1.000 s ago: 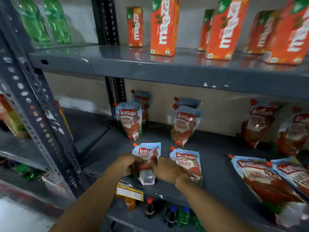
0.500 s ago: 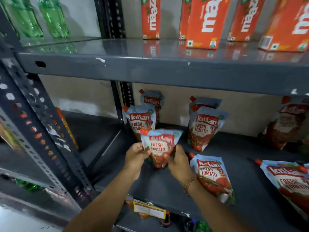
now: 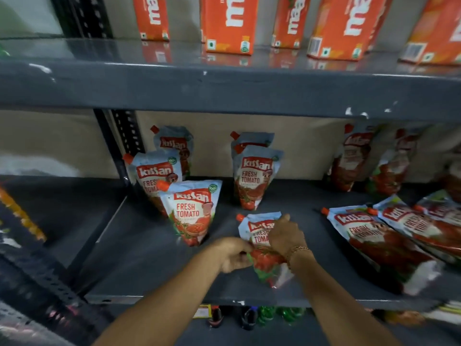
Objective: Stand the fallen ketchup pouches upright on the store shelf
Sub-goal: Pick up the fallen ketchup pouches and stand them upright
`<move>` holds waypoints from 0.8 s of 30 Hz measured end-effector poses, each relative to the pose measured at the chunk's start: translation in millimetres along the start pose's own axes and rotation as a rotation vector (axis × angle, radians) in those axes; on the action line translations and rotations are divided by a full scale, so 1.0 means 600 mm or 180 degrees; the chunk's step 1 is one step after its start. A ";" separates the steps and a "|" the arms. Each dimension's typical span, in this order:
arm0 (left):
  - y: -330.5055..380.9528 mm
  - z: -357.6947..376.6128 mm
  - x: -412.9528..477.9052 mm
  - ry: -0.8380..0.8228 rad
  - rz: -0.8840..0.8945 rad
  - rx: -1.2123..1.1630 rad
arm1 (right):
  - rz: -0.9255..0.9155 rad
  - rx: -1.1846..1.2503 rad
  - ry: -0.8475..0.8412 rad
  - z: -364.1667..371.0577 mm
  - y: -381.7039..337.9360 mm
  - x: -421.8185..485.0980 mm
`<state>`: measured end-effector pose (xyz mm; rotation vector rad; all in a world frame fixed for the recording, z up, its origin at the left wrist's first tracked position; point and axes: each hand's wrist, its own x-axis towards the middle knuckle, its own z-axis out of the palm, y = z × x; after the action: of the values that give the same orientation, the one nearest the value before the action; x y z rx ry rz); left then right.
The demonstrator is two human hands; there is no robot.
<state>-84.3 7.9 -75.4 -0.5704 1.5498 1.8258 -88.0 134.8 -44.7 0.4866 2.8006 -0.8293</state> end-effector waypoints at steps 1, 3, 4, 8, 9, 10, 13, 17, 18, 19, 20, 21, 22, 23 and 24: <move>-0.001 0.008 0.004 0.0042 0.0176 -0.0041 | -0.0088 0.0220 0.0219 -0.001 0.001 -0.004; 0.005 0.014 -0.003 0.0293 0.0805 -0.0082 | -0.0464 0.0771 0.0662 -0.009 -0.003 -0.014; 0.013 0.014 -0.009 0.0416 0.1201 -0.0074 | -0.0702 0.1095 0.0881 -0.015 -0.007 -0.016; 0.052 0.052 -0.015 0.0710 0.2168 0.0093 | -0.1187 0.2113 0.1322 -0.032 0.023 0.006; 0.054 0.048 -0.008 0.0851 0.2172 0.0145 | -0.1230 0.2201 0.1222 -0.023 0.026 0.010; 0.053 0.046 -0.002 0.0981 0.2104 0.0235 | -0.1227 0.2268 0.1076 -0.015 0.032 0.013; 0.032 0.040 0.021 0.1339 0.1876 0.0316 | -0.1239 0.2413 0.0683 -0.006 0.041 0.017; 0.007 0.102 0.022 0.2125 0.1419 -0.0956 | -0.1709 0.1795 0.0211 -0.044 0.077 0.046; 0.001 0.125 0.020 0.2177 0.1086 -0.1342 | -0.1815 0.1485 0.0257 -0.062 0.092 0.054; -0.004 0.153 0.019 0.2090 0.0756 -0.1632 | -0.1841 0.0997 0.0375 -0.084 0.115 0.069; -0.008 0.179 0.020 0.1907 0.0528 -0.1794 | -0.1740 0.0324 0.0519 -0.110 0.135 0.080; -0.007 0.206 0.020 0.1707 0.0380 -0.1836 | -0.1410 -0.0421 0.0647 -0.135 0.159 0.095; -0.008 0.247 0.029 0.1513 0.0249 -0.1717 | -0.0932 -0.1141 0.0798 -0.170 0.197 0.109; -0.005 0.271 0.033 0.1288 0.0137 -0.1540 | -0.0426 -0.1572 0.0849 -0.192 0.220 0.114; -0.003 0.296 0.047 0.0982 0.0082 -0.1298 | -0.0021 -0.1736 0.0797 -0.213 0.244 0.116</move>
<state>-86.2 186.9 -60.9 -1.0679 1.3764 2.1684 -110.5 339.3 -29.6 0.5093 3.0737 0.0200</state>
